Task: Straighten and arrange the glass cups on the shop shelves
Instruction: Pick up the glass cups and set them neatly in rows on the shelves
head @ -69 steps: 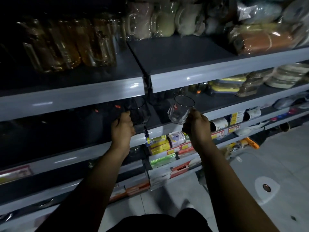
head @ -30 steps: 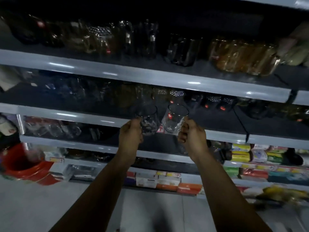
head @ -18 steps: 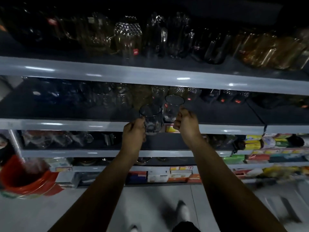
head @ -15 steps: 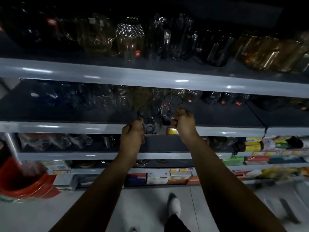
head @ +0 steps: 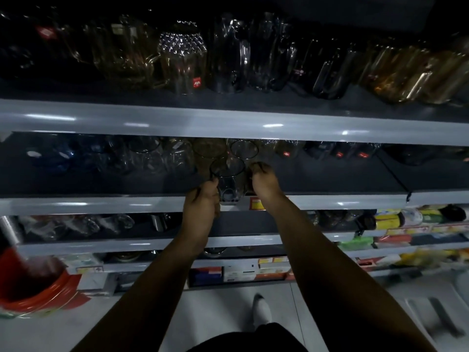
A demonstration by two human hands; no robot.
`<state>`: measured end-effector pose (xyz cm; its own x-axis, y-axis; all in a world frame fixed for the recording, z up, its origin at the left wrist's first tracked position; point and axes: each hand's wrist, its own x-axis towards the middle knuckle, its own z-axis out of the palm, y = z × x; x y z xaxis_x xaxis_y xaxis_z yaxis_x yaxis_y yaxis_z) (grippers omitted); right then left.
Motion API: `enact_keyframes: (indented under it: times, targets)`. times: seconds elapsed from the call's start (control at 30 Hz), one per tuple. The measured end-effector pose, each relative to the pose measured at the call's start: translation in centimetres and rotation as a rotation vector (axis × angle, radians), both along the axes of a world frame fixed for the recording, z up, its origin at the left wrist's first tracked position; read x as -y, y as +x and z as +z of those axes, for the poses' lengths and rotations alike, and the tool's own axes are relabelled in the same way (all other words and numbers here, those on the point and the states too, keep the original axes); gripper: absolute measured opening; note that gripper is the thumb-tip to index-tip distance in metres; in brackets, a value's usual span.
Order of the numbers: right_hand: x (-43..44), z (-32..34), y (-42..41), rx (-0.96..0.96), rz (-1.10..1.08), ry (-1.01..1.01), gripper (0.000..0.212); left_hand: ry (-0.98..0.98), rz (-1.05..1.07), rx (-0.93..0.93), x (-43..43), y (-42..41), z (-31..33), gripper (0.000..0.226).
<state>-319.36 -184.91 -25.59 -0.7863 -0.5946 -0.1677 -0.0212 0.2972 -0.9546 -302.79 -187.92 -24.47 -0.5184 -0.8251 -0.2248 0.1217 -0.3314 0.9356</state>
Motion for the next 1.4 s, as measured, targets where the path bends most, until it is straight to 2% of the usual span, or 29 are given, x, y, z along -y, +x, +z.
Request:
enact_keyframes:
  times: [0.27, 0.4, 0.6, 0.7, 0.87, 1.17, 1.27, 1.4]
  targets:
    - [1.0, 0.3, -0.9, -0.039, -0.026, 0.036, 0.023, -0.020, -0.043, 0.032, -0.1, -0.7, -0.4, 0.048]
    - [1.3, 1.1, -1.3, 0.025, -0.042, 0.052, 0.021, -0.041, -0.050, 0.039, -0.7, -0.8, 0.1, 0.052]
    - [0.6, 1.1, -2.2, -0.081, -0.065, 0.086, 0.043, -0.028, -0.064, 0.035, -0.8, -1.3, 0.6, 0.050]
    - [-1.6, 1.8, -2.4, -0.135, -0.105, 0.061, 0.029, 0.007, -0.079, 0.015, -0.9, -1.8, 0.7, 0.053]
    - [-8.0, 1.2, -0.4, -0.121, -0.129, -0.131, 0.016, 0.016, -0.118, 0.012, -2.4, -3.0, 1.0, 0.056]
    - [-18.3, 1.5, 0.8, -0.140, -0.029, -0.200, 0.050, -0.074, -0.225, 0.079, -9.4, -7.0, 0.7, 0.026]
    - [-20.6, 1.1, -0.3, -0.135, 0.013, -0.228, 0.069, -0.093, -0.267, 0.090, -11.8, -8.1, 0.7, 0.026]
    - [-22.1, 0.6, -2.0, -0.164, 0.032, -0.245, 0.078, -0.138, -0.285, 0.103, -14.0, -9.6, 1.2, 0.025]
